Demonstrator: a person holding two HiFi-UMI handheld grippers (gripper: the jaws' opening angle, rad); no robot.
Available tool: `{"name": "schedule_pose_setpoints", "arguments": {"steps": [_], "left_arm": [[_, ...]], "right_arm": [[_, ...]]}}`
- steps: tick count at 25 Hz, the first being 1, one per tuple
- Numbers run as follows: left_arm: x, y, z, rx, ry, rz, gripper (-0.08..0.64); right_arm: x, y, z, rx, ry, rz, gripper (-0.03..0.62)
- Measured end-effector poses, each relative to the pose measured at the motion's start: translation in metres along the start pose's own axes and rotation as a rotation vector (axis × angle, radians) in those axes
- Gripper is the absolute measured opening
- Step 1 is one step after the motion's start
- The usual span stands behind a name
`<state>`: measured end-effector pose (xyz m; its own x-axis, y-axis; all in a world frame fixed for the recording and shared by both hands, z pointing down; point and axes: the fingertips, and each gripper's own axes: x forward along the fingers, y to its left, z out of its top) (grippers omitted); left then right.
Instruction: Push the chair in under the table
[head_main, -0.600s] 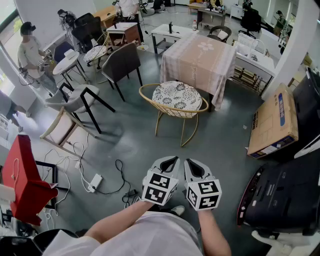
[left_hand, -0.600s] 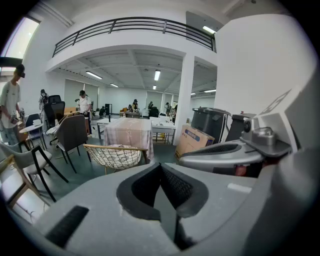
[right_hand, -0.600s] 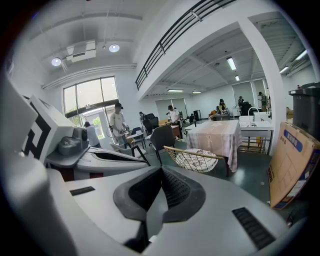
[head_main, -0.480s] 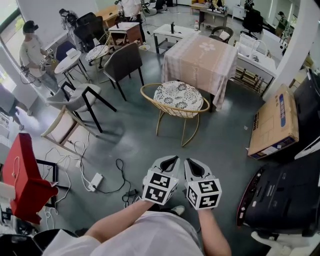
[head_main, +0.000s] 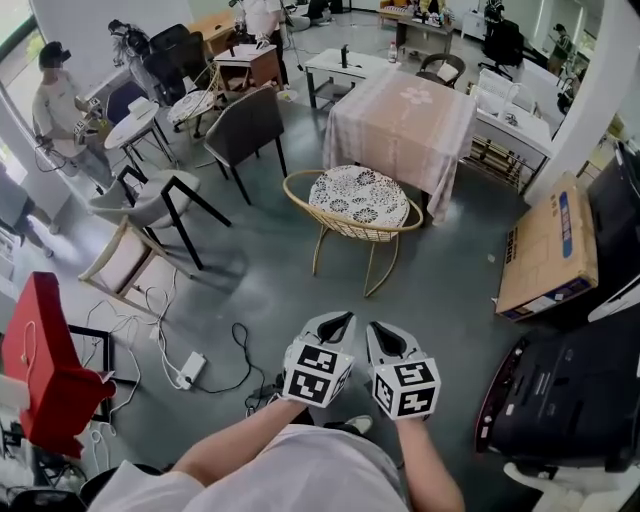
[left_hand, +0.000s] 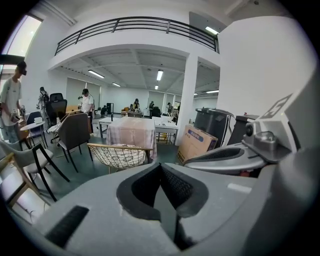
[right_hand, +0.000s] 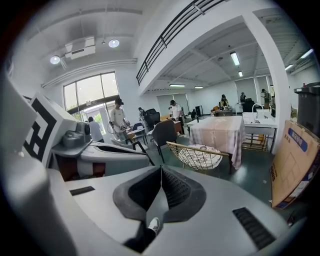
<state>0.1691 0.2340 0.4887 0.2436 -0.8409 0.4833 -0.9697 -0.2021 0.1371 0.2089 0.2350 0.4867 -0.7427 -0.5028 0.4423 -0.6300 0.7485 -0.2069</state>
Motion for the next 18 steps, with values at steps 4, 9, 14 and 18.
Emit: {"name": "schedule_pose_setpoints", "arguments": {"steps": [4, 9, 14, 18], "left_arm": [[0.008, 0.03, 0.005, -0.006, 0.004, -0.016, 0.005], [0.027, 0.074, 0.016, 0.004, 0.01, -0.042, 0.005], [0.046, 0.115, 0.024, 0.033, 0.035, -0.074, 0.005], [0.061, 0.147, 0.032, 0.074, 0.052, -0.101, 0.005]], "right_arm": [[0.027, 0.004, 0.007, 0.001, 0.015, -0.017, 0.005], [0.069, 0.006, 0.021, -0.007, 0.026, -0.032, 0.005], [0.105, 0.006, 0.035, -0.031, 0.057, -0.052, 0.005], [0.137, 0.004, 0.045, -0.055, 0.08, -0.074, 0.006]]}}
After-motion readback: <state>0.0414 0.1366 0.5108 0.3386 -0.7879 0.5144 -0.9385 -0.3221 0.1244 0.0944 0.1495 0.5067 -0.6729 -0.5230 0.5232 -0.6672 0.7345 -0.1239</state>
